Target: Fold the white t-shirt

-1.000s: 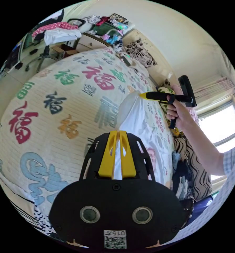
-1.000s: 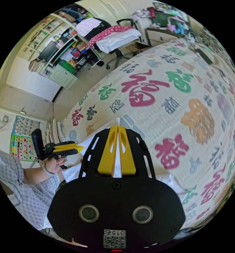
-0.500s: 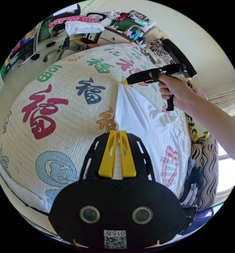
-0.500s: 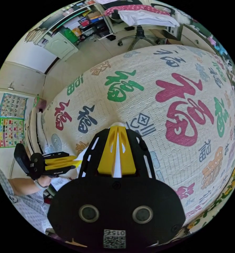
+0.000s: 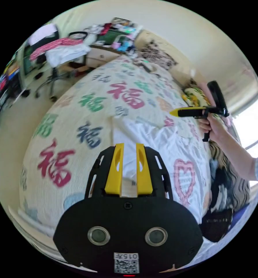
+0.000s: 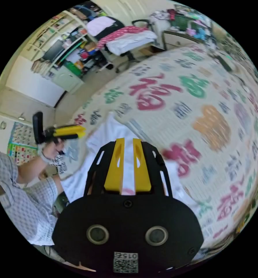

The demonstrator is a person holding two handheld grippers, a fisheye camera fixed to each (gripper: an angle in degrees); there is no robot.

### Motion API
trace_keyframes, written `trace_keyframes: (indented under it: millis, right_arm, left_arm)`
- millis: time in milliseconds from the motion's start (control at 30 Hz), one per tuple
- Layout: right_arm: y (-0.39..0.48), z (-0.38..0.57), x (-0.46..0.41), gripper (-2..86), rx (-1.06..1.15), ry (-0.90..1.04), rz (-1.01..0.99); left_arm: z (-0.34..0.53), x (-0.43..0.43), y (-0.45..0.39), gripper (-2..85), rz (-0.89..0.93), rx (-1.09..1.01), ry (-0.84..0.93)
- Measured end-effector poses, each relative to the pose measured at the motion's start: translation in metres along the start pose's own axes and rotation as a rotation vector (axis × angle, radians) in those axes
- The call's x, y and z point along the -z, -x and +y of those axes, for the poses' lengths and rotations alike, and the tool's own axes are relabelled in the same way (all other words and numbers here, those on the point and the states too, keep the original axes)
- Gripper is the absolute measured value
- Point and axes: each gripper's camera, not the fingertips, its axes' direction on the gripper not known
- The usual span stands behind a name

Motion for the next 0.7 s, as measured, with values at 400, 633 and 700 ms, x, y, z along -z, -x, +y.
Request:
trace_keyframes:
  millis: [400,633,700]
  right_arm:
    - [-0.177,0.184,-0.008,2.9,-0.413,0.216,-0.06]
    - [-0.176,0.205,0.017,-0.8,-0.332,0.212,0.098]
    - [-0.168,0.213,0.011,-0.8,-0.291,0.259,0.168]
  left_arm:
    - [-0.125,-0.191,-0.145,4.3,0.113,-0.496,0.443]
    - [-0.134,-0.179,-0.143,-0.2,0.025,-0.379,0.27]
    - [-0.132,-0.178,-0.138,0.6,0.13,-0.328,0.281]
